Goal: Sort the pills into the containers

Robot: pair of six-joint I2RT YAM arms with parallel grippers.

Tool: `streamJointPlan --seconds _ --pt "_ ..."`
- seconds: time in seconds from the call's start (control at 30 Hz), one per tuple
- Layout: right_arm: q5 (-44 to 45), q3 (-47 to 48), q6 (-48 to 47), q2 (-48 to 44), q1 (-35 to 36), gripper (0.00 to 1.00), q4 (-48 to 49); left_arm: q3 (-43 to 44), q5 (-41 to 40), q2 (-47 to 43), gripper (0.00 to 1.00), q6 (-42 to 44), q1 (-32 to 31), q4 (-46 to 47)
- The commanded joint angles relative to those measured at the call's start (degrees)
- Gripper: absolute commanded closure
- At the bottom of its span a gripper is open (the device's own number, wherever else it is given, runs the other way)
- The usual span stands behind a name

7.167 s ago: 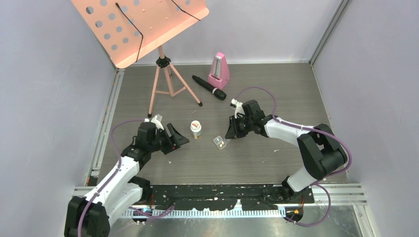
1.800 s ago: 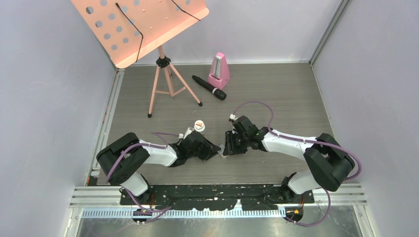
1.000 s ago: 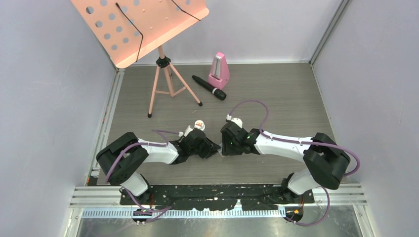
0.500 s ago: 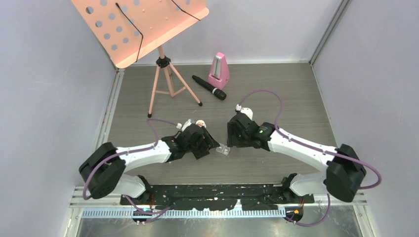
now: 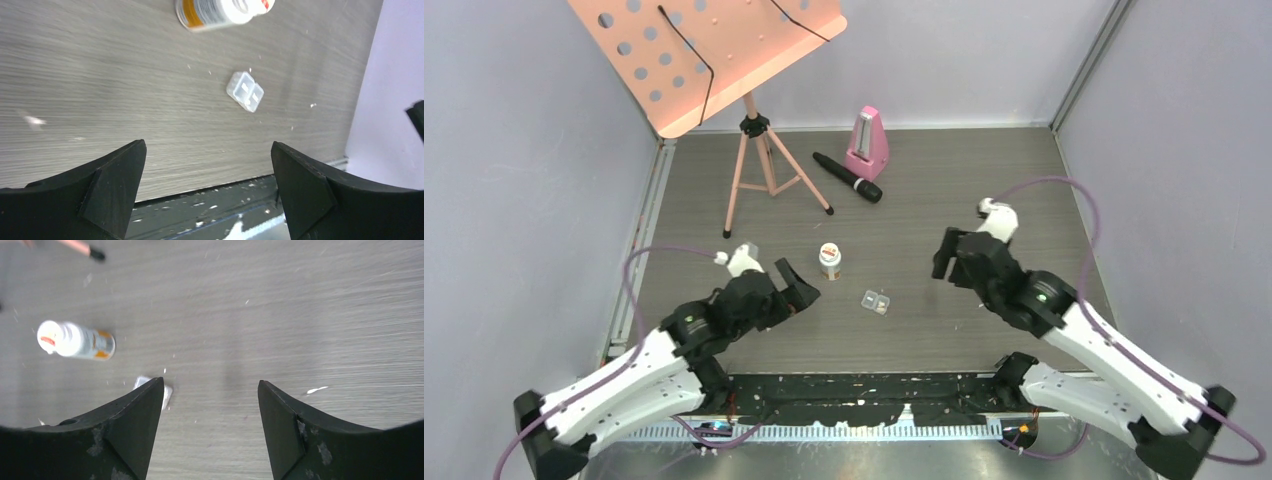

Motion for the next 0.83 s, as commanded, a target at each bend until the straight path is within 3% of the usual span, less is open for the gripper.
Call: streamJointPlan --seconds 0.0,0.1,0.33,0.53,0.8 --pt "16.96 2.82 -0.20 -11.72 -0.70 0.24 -6.32 7.54 -15.14 -11.83 0.01 9.61 0.25 -21.72" --pt "23.06 6.80 -0.98 -16.14 -0.76 0.22 -8.55 10.93 -21.76 -19.16 0.01 13.03 0.25 -28.53" --pt "28.63 16.14 -9.66 -20.82 -0.76 0.02 -10.51 18.80 -30.38 -29.12 0.01 22.50 0.25 -34.86" --pt "30.17 22.38 -11.23 -21.45 -0.76 0.04 -10.99 24.58 -33.56 -30.61 0.01 24.18 0.25 -38.26" --pt "31.00 22.75 -11.21 -21.40 -0.78 0.05 -11.05 25.88 -33.36 -28.88 0.01 26.08 0.25 -37.64"
